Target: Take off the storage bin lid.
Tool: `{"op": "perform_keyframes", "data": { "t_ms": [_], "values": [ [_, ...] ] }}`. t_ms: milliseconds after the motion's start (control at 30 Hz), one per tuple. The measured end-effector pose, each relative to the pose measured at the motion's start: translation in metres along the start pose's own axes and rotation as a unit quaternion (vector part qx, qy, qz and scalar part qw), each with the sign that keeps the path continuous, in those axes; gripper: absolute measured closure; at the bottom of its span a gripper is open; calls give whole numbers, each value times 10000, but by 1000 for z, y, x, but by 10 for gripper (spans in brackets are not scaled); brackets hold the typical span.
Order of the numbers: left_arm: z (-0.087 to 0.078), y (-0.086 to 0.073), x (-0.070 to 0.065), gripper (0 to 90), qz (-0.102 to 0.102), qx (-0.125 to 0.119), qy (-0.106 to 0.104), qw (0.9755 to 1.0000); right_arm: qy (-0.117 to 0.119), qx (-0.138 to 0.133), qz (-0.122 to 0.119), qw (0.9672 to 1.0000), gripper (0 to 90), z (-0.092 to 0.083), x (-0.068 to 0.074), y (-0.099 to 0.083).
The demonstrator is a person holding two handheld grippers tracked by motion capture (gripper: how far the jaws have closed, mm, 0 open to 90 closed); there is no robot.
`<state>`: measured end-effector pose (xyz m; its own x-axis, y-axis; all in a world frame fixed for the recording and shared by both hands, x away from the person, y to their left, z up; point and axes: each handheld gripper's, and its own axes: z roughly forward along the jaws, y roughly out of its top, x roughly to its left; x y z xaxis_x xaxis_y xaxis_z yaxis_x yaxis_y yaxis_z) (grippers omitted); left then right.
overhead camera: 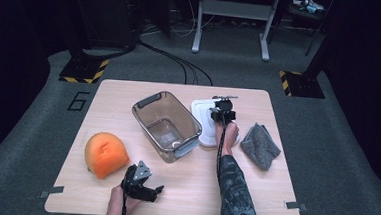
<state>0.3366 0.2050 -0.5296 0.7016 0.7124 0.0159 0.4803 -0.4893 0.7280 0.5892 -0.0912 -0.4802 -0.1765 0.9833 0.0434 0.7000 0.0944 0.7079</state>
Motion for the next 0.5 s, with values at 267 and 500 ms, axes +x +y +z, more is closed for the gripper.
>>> {"op": "perform_keyframes", "data": {
  "t_ms": [267, 500],
  "values": [
    [0, 0, 0, 111, 12, 3, 10, 10000, 48, 81, -21, 10000, 536, 4, 1, -1],
    [0, 0, 0, 111, 6, -1, 8, 10000, 261, -2, -162, 9995, 262, -19, -4, 0]
  ]
}}
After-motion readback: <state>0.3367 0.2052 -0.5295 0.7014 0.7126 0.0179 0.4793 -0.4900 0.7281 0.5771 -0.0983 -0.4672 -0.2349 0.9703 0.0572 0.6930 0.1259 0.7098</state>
